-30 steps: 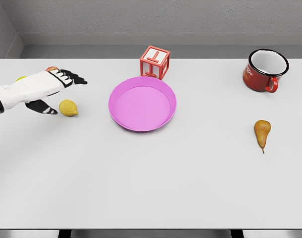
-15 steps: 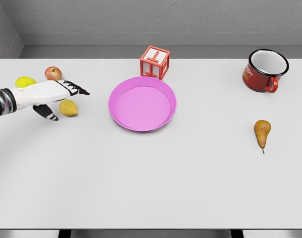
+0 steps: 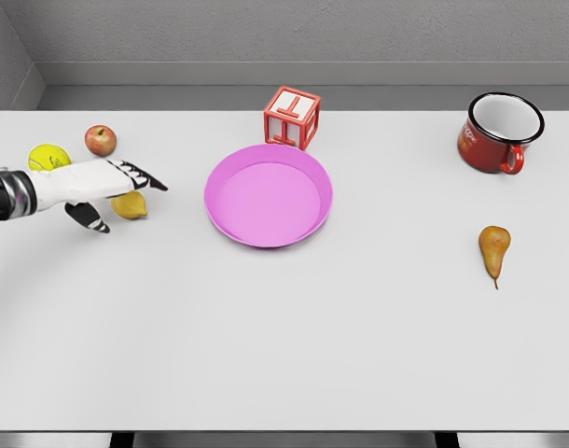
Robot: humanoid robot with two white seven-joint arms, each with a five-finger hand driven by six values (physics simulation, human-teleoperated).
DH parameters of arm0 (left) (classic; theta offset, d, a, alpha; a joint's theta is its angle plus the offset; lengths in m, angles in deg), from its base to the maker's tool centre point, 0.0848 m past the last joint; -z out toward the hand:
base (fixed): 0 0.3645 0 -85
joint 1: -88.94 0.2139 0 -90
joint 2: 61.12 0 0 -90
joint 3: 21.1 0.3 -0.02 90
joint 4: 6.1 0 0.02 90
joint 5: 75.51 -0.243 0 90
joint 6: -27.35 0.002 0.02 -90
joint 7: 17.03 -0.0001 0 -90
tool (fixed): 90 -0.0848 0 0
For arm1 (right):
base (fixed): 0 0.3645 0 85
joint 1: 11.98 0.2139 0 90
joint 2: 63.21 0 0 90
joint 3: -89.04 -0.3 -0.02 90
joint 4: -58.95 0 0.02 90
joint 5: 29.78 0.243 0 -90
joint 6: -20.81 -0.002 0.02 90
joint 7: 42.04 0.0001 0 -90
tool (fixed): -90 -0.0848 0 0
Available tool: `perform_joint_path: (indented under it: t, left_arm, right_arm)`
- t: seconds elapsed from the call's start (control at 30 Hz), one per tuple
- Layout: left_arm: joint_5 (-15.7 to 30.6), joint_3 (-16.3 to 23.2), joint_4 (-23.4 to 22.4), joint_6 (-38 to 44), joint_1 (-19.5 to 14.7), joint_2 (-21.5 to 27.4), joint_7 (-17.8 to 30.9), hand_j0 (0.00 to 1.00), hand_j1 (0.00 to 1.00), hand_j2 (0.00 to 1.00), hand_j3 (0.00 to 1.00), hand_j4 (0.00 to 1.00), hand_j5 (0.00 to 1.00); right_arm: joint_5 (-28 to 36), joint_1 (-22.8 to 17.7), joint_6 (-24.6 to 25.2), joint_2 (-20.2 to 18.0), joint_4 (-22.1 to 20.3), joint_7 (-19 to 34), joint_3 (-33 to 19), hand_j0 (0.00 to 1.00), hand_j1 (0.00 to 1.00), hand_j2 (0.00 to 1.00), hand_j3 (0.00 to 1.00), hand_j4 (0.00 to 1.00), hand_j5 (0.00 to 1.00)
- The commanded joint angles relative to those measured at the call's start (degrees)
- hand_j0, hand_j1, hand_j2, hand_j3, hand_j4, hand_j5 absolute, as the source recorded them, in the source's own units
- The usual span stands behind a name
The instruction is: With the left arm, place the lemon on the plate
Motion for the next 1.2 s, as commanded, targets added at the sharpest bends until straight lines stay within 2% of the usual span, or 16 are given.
perform_joint_path:
  t: [0.0, 0.27, 0.33, 0.53, 1.1, 1.17]
  left_arm:
    - [-1.1, 0.14, -0.04, 0.14, 0.0, 0.01, 0.04, 0.88, 0.88, 0.88, 0.88, 0.88, 0.88]
    - [-4.45, 0.14, -0.04, 0.14, -0.44, -2.01, 0.04, 0.83, 0.83, 0.83, 0.83, 0.83, 0.83]
    - [-6.03, 0.14, -1.53, 0.14, -0.97, -2.18, 0.04, 0.83, 0.83, 0.83, 0.83, 0.83, 0.83]
    - [-6.03, 0.14, -1.53, 0.14, -1.23, -2.54, 0.76, 0.74, 0.74, 0.74, 0.74, 0.74, 0.74]
    - [-8.05, 0.14, -1.62, 0.14, -1.14, -3.24, 0.76, 0.73, 0.73, 0.73, 0.73, 0.73, 0.73]
    - [-8.14, 0.31, -1.62, 0.14, -1.14, -3.33, 0.76, 0.69, 0.69, 0.69, 0.69, 0.69, 0.69]
  right_arm:
    - [0.03, 0.0, 0.0, 0.0, 0.0, 0.0, -0.07, 1.0, 1.0, 1.0, 1.0, 1.0, 1.0]
    - [0.03, 0.0, 0.0, 0.0, 0.0, 0.0, 0.01, 1.0, 1.0, 1.0, 1.0, 1.0, 1.0]
    - [0.03, 0.09, 0.0, 0.0, 0.0, 0.0, 0.01, 1.0, 1.0, 1.0, 1.0, 1.0, 1.0]
    - [0.03, 0.09, 0.0, 0.0, 0.0, 0.0, -0.07, 1.0, 1.0, 1.0, 1.0, 1.0, 1.0]
    - [0.03, 0.0, 0.0, 0.0, 0.0, 0.0, 0.01, 1.0, 1.0, 1.0, 1.0, 1.0, 1.0]
    - [0.03, 0.0, 0.0, 0.0, 0.0, 0.0, 0.01, 1.0, 1.0, 1.0, 1.0, 1.0, 1.0]
